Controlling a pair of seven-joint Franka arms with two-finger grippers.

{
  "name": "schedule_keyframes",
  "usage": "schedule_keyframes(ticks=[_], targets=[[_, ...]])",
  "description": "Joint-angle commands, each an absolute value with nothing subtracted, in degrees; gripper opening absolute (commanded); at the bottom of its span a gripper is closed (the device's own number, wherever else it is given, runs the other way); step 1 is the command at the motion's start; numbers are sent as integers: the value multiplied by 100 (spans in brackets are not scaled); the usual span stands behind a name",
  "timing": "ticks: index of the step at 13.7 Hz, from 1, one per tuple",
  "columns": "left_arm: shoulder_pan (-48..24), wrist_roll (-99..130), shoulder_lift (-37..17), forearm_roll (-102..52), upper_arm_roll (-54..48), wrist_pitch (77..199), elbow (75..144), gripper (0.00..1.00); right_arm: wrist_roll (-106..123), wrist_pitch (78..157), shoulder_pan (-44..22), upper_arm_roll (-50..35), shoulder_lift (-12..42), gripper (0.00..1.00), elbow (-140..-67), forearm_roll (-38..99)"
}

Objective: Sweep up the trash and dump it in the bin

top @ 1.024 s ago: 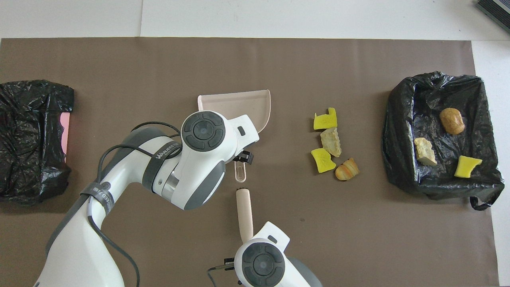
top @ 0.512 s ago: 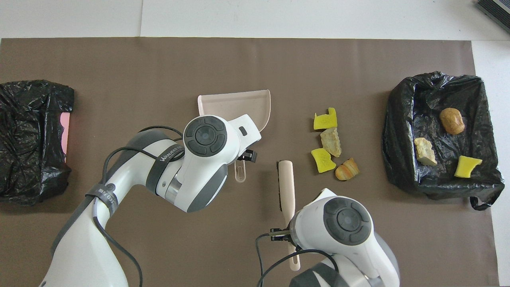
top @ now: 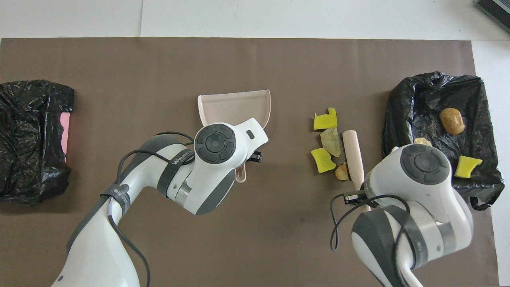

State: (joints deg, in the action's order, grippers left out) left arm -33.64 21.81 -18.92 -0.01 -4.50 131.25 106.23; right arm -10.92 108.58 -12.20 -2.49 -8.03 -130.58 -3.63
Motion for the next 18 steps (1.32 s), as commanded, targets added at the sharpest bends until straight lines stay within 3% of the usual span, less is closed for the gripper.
schedule_keyframes(ticks=[1, 2, 5, 9, 14, 18], targets=[[-3463, 2294, -1854, 62, -369, 13237, 10696, 38, -809, 10591, -985, -334, -730, 0, -12920, -860], [-3472, 2294, -1854, 62, -369, 13184, 10714, 21, -809, 10582, -958, -334, -642, 0, -12946, -1175], [-3463, 2224, -1854, 123, -369, 13148, 10679, 0, -817, 10591, -958, -334, -273, 0, -12990, -1651], [-3419, 2040, -1811, 316, -369, 13105, 10591, 0, -791, 10635, -984, -360, -150, 0, -12982, -1390], [-3068, 84, -1398, 316, -308, 12157, 10512, 0, -896, 11003, -1213, -369, 79, 0, -12894, 208], [-2971, -964, -1354, 316, -299, 11839, 10529, 0, -1837, 9996, -1381, -291, 124, 0, -11797, 98]])
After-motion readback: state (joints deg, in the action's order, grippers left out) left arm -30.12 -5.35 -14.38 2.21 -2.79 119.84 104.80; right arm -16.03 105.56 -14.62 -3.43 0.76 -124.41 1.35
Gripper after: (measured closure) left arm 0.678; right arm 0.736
